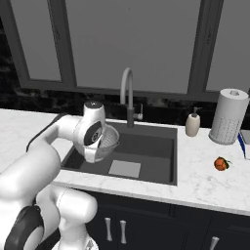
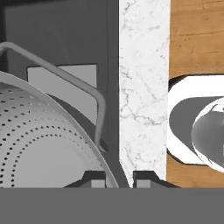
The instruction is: Put the colander in the sink, put the orange in the colander, and turn on the sink faucet and pour water over the colander.
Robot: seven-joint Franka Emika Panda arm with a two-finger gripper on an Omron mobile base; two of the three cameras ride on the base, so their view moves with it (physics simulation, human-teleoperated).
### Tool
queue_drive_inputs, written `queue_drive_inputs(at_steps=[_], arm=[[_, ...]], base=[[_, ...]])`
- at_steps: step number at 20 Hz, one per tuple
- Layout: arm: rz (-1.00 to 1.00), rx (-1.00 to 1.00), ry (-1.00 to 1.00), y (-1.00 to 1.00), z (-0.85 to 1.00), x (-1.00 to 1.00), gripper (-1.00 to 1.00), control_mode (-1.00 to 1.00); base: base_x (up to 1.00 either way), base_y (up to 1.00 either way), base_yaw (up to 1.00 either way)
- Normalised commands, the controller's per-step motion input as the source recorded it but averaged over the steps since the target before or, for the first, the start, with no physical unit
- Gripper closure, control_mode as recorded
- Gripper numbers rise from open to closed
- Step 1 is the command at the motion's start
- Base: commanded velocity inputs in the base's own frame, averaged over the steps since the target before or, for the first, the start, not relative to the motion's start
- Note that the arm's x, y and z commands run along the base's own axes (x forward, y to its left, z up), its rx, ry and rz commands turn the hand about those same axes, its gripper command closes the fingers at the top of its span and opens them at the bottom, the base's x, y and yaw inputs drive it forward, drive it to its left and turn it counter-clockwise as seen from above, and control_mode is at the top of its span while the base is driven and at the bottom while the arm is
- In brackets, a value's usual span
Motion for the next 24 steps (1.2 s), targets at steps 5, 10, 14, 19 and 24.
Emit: queue_drive_inputs(at_steps=[5, 10, 14, 19, 24], arm=[[0.16, 0.14, -0.21, -0.74, -0.08, 0.00, 1.00, -1.00], [0.14, 0.12, -0.17, -0.76, -0.07, 0.00, 1.00, -1.00], [0.25, 0.00, 0.00, -0.64, -0.11, 0.00, 1.00, -1.00], [0.32, 0.00, 0.00, -0.53, -0.16, 0.20, 1.00, -1.00], [0.24, 0.00, 0.00, -0.13, -0.25, 0.37, 1.00, -1.00]], base=[[0.00, 0.00, 0.00], [0.00, 0.00, 0.00], [0.00, 0.00, 0.00], [0.00, 0.00, 0.00], [0.00, 0.00, 0.00]])
